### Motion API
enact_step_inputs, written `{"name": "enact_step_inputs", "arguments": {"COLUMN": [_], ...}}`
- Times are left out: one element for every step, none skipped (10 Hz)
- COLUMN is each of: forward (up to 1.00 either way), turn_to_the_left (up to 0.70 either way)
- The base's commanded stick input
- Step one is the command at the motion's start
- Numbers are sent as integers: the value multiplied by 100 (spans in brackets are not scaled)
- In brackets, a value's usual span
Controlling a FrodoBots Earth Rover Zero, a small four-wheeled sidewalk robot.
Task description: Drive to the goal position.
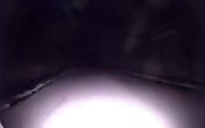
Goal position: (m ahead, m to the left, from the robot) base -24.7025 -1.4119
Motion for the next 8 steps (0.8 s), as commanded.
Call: {"name": "enact_step_inputs", "arguments": {"forward": [-100, -100, -100, -100, -100, -100, -100, -100], "turn_to_the_left": [0, 0, 0, 0, 0, 0, 0, 0]}}
